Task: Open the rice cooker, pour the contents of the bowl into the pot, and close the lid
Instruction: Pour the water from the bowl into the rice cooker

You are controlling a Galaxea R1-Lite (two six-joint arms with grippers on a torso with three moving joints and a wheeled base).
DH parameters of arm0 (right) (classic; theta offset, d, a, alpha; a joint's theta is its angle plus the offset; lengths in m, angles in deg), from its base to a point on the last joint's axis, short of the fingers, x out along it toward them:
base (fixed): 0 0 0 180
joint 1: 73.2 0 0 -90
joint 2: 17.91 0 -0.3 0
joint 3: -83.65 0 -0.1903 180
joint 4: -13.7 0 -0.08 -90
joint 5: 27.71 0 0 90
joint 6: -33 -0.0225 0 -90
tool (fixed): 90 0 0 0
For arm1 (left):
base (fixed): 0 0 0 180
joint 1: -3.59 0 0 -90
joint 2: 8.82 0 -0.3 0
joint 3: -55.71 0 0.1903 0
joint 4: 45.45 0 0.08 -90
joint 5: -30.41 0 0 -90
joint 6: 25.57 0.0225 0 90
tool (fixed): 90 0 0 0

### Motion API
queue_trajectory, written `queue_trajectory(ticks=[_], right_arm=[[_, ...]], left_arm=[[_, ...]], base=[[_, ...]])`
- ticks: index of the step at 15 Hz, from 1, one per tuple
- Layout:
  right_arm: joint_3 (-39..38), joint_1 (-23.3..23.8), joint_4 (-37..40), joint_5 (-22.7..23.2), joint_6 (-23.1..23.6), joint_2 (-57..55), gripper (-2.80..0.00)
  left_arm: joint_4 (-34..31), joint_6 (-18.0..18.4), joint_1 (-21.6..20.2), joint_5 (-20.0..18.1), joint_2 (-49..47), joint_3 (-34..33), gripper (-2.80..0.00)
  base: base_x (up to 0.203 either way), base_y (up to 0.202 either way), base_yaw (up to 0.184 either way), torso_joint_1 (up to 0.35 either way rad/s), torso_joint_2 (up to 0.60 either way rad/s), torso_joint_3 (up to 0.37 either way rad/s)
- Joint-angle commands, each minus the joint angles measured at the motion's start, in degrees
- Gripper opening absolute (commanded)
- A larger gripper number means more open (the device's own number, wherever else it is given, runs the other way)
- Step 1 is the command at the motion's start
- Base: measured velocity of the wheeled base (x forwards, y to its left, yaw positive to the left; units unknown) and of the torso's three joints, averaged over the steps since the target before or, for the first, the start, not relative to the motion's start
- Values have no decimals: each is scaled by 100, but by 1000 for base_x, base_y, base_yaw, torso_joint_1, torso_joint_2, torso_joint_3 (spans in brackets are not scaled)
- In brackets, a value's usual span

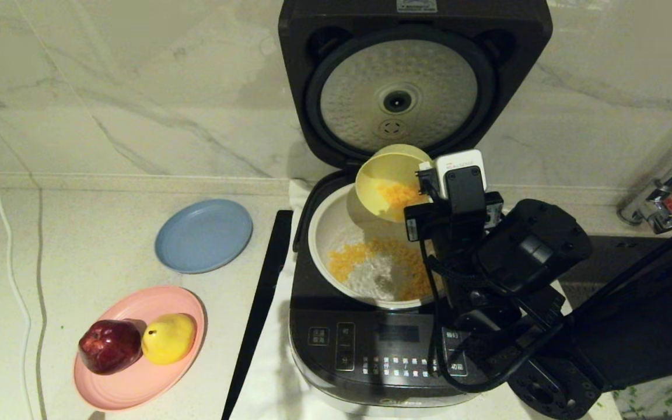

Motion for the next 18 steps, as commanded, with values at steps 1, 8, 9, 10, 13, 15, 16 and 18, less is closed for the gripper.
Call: queue_trajectory(ticks=[1,8,9,10,13,15,16,18], right_arm=[[-67,-44,-48,-21,7,21,-280],[-48,-225,-48,-50,60,301,-280],[-44,-244,-48,-48,82,399,-280],[-41,-258,-48,-47,144,483,-280],[-310,-262,-48,-45,22,245,-280],[-330,-354,-48,-39,-55,193,-280],[-232,-363,-48,-38,-22,262,-280],[-12,-379,-48,-38,71,502,-280]], left_arm=[[2,2,-4,5,-2,-44,-280],[2,2,-4,-1,-2,-44,-280],[2,2,-4,5,-2,-44,-280],[2,2,-4,-3,-2,-44,-280],[2,2,-4,-3,-2,-44,-280],[2,2,-4,-3,-2,-44,-280],[2,2,-4,-3,-2,-44,-280],[2,2,-4,2,-2,-44,-280]], base=[[0,0,0,0,0,0],[0,0,0,0,0,0],[0,0,0,0,0,0],[0,0,0,0,0,0],[0,0,0,0,0,0],[0,0,0,0,0,0],[0,0,0,0,0,0],[0,0,0,0,0,0]])
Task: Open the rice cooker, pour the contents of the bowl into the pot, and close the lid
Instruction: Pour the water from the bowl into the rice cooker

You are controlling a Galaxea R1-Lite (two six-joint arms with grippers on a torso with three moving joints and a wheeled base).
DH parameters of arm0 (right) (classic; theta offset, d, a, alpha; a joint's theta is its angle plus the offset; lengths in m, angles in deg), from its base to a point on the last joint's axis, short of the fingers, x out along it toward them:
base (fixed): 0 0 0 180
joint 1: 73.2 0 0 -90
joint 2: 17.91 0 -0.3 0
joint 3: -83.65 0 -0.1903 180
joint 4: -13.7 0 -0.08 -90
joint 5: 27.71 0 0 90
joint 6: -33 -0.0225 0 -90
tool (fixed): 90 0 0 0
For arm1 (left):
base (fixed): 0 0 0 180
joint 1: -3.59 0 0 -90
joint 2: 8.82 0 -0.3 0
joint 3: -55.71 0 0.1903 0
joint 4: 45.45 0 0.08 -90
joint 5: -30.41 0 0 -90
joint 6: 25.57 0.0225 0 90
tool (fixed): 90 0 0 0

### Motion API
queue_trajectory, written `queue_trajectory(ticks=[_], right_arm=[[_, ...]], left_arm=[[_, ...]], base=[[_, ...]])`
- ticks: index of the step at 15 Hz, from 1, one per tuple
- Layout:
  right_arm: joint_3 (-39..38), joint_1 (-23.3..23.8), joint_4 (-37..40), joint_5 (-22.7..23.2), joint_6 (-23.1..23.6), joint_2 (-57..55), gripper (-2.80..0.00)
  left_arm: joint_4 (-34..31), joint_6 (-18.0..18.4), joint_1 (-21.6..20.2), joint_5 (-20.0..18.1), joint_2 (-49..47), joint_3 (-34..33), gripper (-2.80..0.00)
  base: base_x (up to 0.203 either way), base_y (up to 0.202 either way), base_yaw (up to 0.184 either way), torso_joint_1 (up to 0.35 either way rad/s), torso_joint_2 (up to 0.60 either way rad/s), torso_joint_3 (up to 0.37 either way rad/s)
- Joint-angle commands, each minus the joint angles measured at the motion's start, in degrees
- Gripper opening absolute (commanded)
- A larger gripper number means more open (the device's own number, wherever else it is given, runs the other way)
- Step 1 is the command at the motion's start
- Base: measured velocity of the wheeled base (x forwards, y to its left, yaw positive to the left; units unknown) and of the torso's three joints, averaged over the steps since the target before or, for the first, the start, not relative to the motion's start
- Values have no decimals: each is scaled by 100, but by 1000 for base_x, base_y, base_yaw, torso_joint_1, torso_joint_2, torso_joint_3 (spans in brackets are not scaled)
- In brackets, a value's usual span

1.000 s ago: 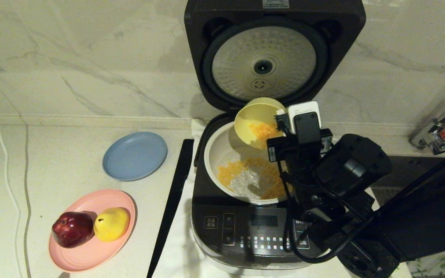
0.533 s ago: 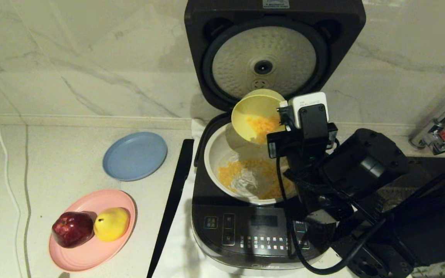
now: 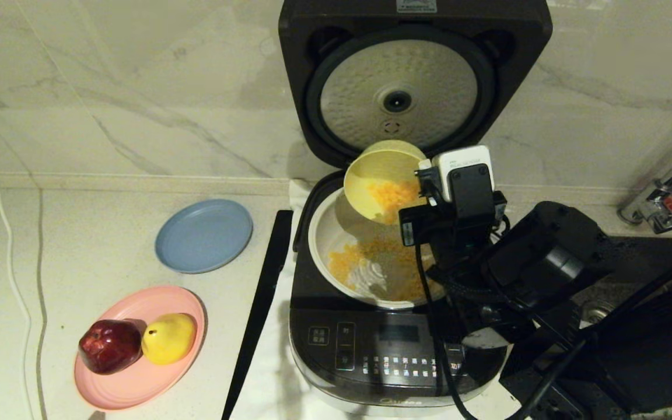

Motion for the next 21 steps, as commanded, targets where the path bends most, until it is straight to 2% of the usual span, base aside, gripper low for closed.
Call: queue_trajectory(ticks=[1,4,7,10,13,16,19,21], right_arm=[[200,-24,-49,-21,71,288,-280],[128,-25,-49,-21,34,430,-280],[-382,-24,-49,-21,-121,118,-280],[46,20,-49,-27,-111,359,-280],[-472,4,-49,-32,-144,133,-280],[84,18,-49,-118,-114,287,-280],[-383,-28,-49,-183,-105,209,-280],[-190,-12,-49,-229,-99,162,-280]], left_arm=[[2,3,-2,0,-5,-44,-280],[2,3,-2,0,-5,-44,-280],[2,3,-2,0,-5,-44,-280],[2,-4,-2,3,-5,-44,-280],[2,3,-2,0,-5,-44,-280],[2,3,-2,2,-5,-44,-280],[2,3,-2,0,-5,-44,-280],[2,3,-2,1,-5,-44,-280]], base=[[0,0,0,0,0,0],[0,0,0,0,0,0],[0,0,0,0,0,0],[0,0,0,0,0,0],[0,0,0,0,0,0],[0,0,0,0,0,0],[0,0,0,0,0,0],[0,0,0,0,0,0]])
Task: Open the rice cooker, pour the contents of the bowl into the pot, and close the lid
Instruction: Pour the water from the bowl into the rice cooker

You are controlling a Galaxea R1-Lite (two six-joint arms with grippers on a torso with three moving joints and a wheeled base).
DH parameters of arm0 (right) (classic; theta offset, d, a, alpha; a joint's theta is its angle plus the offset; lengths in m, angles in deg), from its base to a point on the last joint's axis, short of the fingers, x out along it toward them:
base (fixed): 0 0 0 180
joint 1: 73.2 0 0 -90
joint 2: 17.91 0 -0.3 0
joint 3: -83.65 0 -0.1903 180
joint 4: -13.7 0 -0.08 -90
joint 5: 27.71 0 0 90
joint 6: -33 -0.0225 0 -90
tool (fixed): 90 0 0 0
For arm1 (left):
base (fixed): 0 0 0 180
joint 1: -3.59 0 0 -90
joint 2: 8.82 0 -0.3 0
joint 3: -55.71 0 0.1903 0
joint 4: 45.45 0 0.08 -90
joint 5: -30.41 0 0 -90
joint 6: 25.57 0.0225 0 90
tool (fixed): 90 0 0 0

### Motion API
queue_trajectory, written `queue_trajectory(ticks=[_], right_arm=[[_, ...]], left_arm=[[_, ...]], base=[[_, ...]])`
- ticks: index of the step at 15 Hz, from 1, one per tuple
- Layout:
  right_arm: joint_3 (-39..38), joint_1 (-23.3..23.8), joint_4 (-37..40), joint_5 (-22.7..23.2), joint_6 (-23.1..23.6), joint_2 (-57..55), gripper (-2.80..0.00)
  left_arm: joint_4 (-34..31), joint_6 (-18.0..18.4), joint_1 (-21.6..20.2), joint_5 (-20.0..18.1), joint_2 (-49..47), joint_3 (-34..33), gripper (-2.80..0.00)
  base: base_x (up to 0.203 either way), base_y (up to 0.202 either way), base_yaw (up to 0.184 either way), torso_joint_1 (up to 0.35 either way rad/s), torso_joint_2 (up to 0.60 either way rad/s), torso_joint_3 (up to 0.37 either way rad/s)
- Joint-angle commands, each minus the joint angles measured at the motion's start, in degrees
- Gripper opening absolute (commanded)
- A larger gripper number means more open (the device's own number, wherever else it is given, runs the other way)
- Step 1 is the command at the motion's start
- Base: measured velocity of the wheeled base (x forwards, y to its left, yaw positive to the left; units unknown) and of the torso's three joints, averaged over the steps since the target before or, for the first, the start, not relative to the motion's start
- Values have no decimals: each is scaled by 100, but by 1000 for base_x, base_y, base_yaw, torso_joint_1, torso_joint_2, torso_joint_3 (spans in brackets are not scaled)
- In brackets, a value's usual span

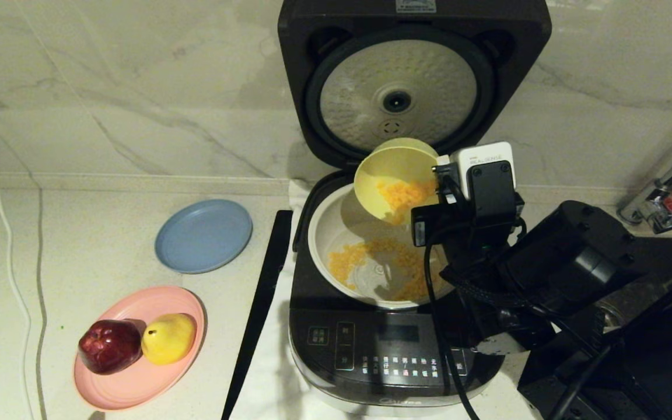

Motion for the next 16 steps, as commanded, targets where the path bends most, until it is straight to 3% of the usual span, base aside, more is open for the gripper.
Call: queue_trajectory(ticks=[1,2,5,16], right_arm=[[-23,-29,-48,-38,23,-158,-280],[-148,-35,-48,-44,24,-171,-280],[410,0,-48,-106,34,-105,-280],[314,-78,-48,-285,141,-124,-280]], left_arm=[[2,2,-2,6,-4,-44,-280],[2,2,-2,7,-4,-44,-280],[2,2,-2,-1,-4,-44,-280],[2,2,-2,1,-4,-44,-280]], base=[[0,0,0,0,0,0],[0,0,0,0,0,0],[0,0,0,0,0,0],[0,0,0,0,0,0]])
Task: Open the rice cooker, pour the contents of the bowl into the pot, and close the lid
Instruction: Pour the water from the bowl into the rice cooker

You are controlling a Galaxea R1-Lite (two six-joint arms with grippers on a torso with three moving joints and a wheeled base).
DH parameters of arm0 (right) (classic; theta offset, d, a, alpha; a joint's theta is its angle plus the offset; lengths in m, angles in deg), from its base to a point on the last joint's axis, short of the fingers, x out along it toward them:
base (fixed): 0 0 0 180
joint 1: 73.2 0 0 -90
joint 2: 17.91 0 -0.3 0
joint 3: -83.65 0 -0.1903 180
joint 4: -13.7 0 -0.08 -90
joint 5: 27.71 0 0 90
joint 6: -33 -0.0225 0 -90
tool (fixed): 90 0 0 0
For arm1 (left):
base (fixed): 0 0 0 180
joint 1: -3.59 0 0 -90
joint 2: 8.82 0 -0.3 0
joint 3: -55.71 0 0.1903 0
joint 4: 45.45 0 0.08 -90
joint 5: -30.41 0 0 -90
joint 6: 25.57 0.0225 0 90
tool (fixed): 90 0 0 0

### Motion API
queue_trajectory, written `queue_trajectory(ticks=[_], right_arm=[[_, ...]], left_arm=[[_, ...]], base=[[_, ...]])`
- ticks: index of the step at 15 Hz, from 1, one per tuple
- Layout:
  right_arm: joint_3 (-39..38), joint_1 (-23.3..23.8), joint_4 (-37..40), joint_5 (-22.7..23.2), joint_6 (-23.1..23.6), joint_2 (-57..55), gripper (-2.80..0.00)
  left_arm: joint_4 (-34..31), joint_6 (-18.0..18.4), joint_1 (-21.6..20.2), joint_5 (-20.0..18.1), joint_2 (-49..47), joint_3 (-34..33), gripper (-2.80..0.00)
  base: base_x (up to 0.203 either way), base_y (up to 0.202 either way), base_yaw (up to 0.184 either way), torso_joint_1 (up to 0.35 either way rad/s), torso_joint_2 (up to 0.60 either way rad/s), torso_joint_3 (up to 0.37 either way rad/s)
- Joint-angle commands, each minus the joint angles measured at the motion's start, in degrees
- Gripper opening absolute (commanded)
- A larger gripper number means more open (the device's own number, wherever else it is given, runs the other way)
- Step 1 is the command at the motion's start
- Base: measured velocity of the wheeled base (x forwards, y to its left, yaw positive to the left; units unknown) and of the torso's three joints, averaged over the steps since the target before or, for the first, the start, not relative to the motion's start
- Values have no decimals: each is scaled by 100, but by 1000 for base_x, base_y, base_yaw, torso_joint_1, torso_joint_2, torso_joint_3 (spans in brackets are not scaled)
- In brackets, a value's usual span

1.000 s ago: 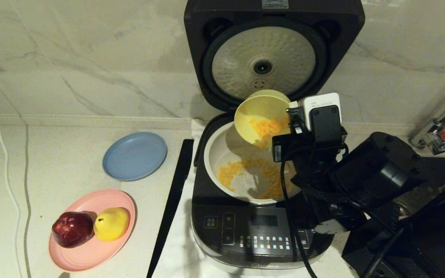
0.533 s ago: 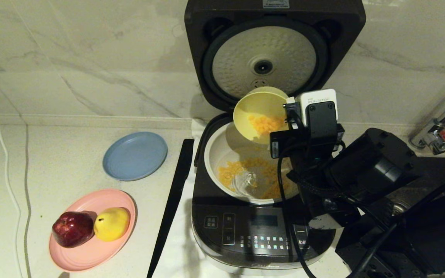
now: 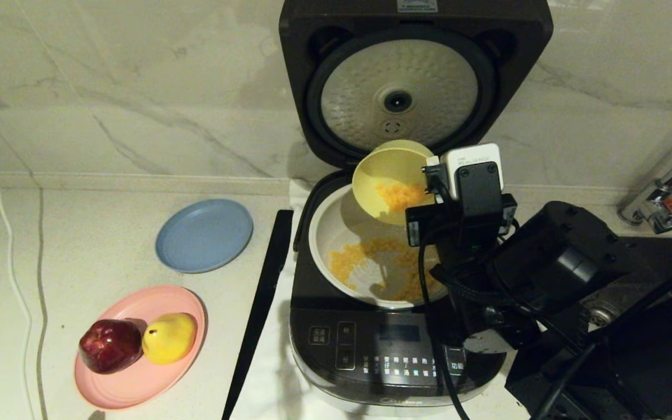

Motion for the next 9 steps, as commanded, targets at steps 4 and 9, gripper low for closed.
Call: queue_trajectory(ticks=[4,9], right_arm=[[95,-50,-54,-68,52,-74,-280],[-44,-27,-54,-87,36,-212,-280]], left_arm=[[2,3,-2,3,-5,-44,-280],[2,3,-2,-5,-5,-44,-280]], base=[[0,0,0,0,0,0],[0,0,0,0,0,0]])
